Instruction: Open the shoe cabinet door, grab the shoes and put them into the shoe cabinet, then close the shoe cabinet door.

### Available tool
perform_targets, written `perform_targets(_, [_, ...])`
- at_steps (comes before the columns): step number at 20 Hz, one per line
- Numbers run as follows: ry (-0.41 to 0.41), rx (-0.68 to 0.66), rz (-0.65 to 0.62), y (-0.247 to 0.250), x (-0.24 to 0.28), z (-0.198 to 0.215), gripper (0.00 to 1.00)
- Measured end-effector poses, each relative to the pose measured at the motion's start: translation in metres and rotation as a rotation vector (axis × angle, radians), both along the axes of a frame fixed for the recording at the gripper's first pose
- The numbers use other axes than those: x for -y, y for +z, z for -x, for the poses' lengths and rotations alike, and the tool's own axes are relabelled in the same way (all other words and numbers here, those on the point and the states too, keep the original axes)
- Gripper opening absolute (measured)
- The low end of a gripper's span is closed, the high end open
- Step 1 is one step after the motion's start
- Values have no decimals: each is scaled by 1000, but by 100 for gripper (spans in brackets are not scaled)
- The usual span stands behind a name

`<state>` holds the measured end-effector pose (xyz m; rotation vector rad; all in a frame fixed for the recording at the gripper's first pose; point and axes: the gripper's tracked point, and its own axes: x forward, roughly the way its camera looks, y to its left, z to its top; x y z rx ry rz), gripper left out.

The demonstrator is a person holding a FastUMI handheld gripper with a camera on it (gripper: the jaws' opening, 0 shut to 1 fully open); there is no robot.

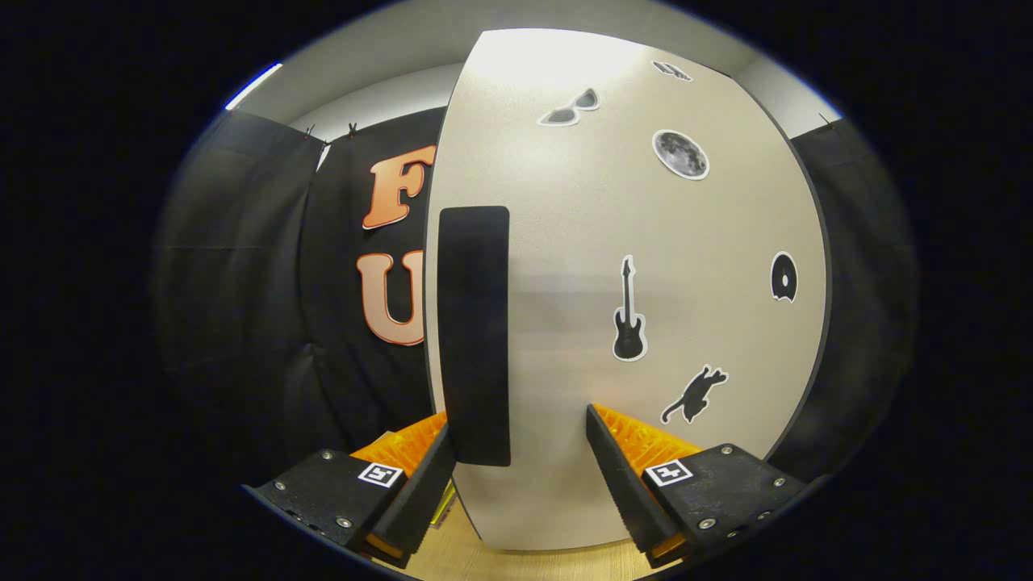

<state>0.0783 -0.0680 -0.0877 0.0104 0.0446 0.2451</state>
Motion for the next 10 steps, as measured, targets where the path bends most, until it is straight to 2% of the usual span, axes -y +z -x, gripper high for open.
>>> perform_targets(4, [-42,10,6,1,-1,-8,94])
perform_targets(10, [-63,7,16,1,-1,-9,94])
